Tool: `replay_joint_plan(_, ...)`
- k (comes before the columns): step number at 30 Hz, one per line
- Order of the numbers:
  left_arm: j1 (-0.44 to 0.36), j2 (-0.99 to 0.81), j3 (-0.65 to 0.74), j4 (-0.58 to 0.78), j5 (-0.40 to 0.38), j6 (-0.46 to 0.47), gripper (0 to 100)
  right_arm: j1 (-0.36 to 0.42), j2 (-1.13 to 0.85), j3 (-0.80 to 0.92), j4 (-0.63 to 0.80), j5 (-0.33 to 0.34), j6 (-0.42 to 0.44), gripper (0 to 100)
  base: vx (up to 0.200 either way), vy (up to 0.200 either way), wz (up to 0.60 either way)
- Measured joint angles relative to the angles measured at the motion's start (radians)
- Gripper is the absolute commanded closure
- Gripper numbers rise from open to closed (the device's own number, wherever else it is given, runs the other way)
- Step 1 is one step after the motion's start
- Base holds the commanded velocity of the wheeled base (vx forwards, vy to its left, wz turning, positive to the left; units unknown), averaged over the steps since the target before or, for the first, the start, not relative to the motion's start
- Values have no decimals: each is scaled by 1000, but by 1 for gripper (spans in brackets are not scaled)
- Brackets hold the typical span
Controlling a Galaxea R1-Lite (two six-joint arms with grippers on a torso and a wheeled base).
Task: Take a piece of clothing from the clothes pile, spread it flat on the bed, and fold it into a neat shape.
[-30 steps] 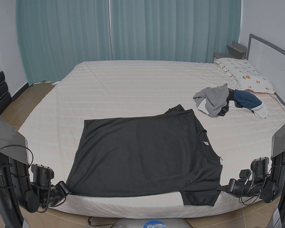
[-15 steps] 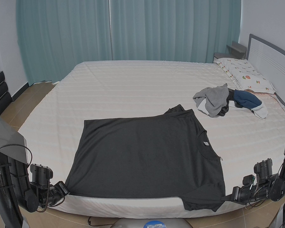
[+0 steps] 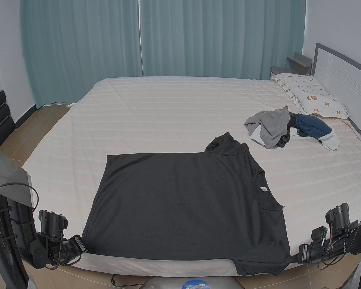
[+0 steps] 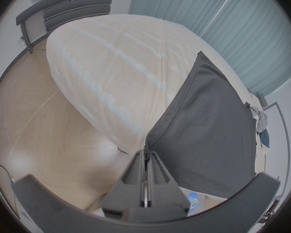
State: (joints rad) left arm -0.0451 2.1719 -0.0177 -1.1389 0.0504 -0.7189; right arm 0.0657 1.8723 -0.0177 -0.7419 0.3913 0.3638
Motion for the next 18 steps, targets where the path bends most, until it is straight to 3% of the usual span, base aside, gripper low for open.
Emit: replay_joint_plan(18, -5, -150, 1, 284, 0, 94, 100, 1, -174, 0, 231, -22, -87, 100, 0, 0, 0)
